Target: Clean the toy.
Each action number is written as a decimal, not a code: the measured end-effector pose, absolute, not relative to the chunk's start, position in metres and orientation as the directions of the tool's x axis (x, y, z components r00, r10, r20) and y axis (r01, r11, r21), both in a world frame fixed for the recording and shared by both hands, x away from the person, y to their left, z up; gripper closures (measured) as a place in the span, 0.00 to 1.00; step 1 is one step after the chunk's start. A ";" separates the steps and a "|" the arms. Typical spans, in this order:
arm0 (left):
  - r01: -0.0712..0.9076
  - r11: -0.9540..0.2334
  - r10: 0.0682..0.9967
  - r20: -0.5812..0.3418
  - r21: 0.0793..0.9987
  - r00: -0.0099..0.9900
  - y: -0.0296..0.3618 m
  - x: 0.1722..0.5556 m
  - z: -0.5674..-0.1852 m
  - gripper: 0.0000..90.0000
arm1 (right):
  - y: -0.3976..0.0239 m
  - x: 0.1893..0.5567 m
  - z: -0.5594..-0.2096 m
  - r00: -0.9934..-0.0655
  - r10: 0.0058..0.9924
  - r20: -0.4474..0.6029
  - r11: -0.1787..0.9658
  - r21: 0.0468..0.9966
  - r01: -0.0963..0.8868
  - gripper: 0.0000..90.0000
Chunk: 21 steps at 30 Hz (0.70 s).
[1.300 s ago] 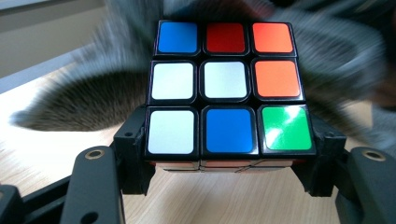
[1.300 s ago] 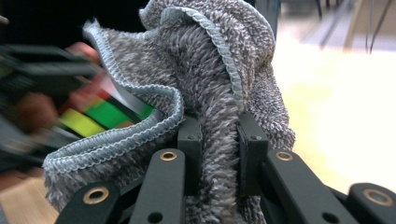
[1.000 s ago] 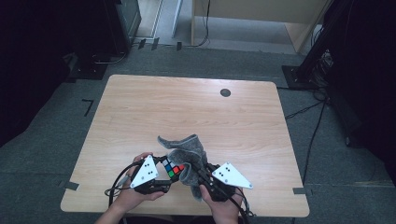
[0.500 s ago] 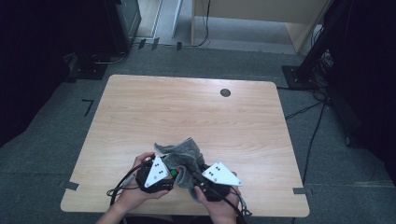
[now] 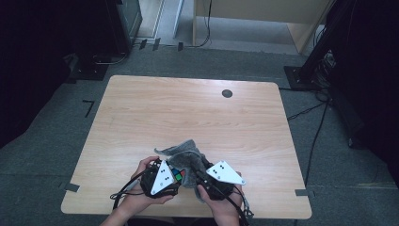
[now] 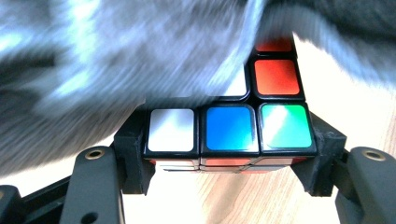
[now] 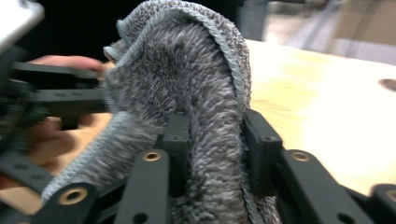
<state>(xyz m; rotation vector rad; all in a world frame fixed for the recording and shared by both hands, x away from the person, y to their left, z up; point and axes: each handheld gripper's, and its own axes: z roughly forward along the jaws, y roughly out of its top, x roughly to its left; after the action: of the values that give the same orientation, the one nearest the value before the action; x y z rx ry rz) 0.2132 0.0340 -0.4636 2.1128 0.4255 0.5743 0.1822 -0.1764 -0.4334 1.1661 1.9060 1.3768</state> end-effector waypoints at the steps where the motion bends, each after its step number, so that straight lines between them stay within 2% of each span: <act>1: 0.088 -0.554 0.495 0.243 0.828 0.834 0.033 0.213 -0.464 0.38 | -0.176 0.181 -0.433 -0.505 0.859 0.083 0.109 0.934 0.339 0.76; 4: 0.086 -0.566 0.489 0.249 0.820 0.836 0.029 0.212 -0.465 0.38 | -0.163 0.172 -0.433 -0.560 0.827 0.051 0.142 0.945 0.295 0.74; 6: 0.083 -0.565 0.481 0.247 0.821 0.841 0.030 0.211 -0.465 0.38 | -0.151 0.166 -0.434 -0.554 0.832 -0.030 0.204 0.945 0.256 0.69; 8: 0.089 -0.537 0.474 0.213 0.839 0.854 0.034 0.211 -0.462 0.38 | -0.149 0.166 -0.436 -0.537 0.841 -0.064 0.228 0.943 0.244 0.68; 9: 0.088 -0.535 0.473 0.212 0.840 0.855 0.035 0.212 -0.462 0.38 | -0.154 0.169 -0.437 -0.536 0.843 -0.042 0.205 0.946 0.249 0.68; 11: 0.083 -0.532 0.473 0.215 0.843 0.855 0.036 0.212 -0.462 0.38 | -0.164 0.174 -0.435 -0.548 0.836 0.035 0.143 0.950 0.279 0.75; 14: 0.079 -0.487 0.468 0.184 0.870 0.864 0.042 0.214 -0.462 0.38 | -0.178 0.176 -0.429 -0.516 0.855 0.050 0.117 0.951 0.285 0.81; 16: 0.079 -0.460 0.465 0.164 0.884 0.870 0.044 0.215 -0.461 0.38 | -0.186 0.177 -0.426 -0.526 0.845 0.095 0.068 0.957 0.283 0.82; 21: 0.055 -0.426 0.443 0.155 0.903 0.883 0.049 0.213 -0.459 0.38 | -0.184 0.182 -0.436 -0.582 0.792 0.186 0.031 0.939 0.342 0.84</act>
<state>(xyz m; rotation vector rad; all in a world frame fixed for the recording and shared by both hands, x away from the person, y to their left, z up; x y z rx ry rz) 0.2127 0.0493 -0.4588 1.9790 0.3635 0.4538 0.1820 -0.1844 -0.4361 1.1492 1.9274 1.5700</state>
